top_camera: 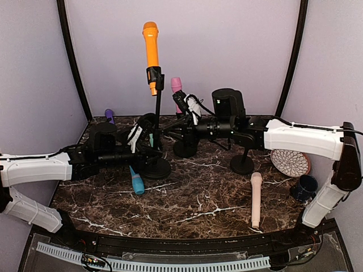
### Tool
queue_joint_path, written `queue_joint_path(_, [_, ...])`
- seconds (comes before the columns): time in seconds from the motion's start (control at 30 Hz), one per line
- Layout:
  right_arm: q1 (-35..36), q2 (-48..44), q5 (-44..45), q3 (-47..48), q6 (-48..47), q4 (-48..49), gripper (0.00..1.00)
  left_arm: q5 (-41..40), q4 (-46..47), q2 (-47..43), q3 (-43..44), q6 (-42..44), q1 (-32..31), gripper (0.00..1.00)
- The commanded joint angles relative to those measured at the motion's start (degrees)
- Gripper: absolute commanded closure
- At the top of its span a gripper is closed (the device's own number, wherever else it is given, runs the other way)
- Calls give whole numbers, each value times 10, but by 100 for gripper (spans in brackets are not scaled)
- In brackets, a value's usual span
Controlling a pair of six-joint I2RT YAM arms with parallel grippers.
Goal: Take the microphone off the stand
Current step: Unscrew the knob on the stand of the microphone stand.
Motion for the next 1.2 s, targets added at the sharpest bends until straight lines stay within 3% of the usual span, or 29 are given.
queue_joint_path(0.0, [6,4,-3,22,-23,-7,92,7,73,-29,29,3,-2,100])
queue_joint_path(0.27, [30,8,78,61,-111,-94,98,9,73,-30,31,-4,-2,100])
queue_joint_path(0.5, [70,19,235,94,-215,-169,98,32,74,-29,36,-10,-3,100])
queue_joint_path(0.73, [116,19,390,91,-315,-182,97,60,68,-18,46,-18,-2,100])
queue_joint_path(1.03, [174,22,553,38,-439,-120,95,77,61,-13,55,-25,-2,100])
queue_joint_path(1.17, [197,18,616,-11,-516,-30,94,77,59,-13,56,-25,-2,100])
